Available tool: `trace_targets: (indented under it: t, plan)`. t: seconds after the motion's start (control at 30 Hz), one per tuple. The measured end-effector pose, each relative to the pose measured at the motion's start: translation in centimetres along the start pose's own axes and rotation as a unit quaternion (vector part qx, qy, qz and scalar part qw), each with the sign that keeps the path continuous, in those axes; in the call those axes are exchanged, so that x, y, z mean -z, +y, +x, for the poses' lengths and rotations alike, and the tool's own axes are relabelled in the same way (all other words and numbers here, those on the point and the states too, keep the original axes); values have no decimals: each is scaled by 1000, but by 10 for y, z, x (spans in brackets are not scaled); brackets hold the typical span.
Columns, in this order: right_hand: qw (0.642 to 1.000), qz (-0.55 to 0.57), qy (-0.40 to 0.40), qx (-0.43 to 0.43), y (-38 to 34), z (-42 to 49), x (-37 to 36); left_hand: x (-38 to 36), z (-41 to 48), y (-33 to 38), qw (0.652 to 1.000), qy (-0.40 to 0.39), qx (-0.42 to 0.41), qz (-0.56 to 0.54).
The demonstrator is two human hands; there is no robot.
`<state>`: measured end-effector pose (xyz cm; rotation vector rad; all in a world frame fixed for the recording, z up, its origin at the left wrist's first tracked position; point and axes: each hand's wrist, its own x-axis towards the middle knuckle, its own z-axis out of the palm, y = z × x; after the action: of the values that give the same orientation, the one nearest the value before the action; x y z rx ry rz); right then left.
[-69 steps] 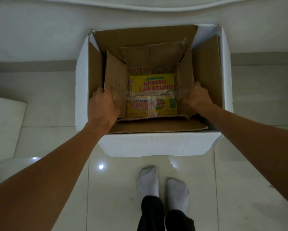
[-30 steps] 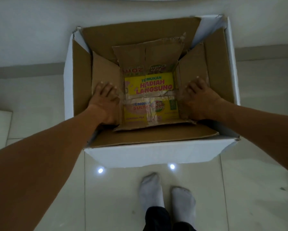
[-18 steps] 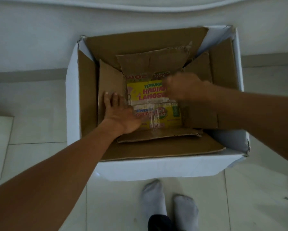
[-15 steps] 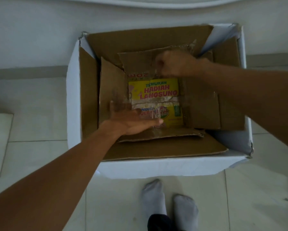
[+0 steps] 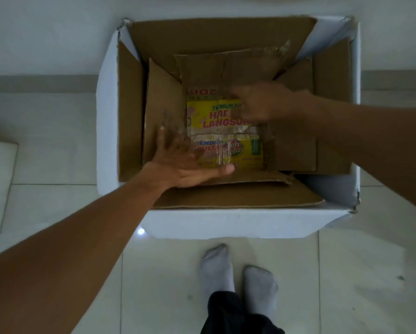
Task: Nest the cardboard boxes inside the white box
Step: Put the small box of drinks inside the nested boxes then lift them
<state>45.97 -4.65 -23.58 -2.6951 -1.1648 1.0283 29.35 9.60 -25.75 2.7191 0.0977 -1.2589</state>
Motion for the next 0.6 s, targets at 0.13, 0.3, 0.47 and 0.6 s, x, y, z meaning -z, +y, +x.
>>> trace_targets:
  t: [0.13, 0.3, 0.47, 0.6]
  plan:
    - [946, -293, -135, -19, 21, -47, -38, 5, 1, -24, 988, 44, 50, 137]
    - [864, -479, -155, -5, 52, -83, -57, 2, -1, -27, 976, 7, 86, 200]
    - [900, -430, -72, 26, 48, -93, -50, 5, -10, -23, 981, 64, 54, 177]
    - [957, -269, 106, 33, 43, -122, -41, 4, -46, -25, 956, 263, 17, 126]
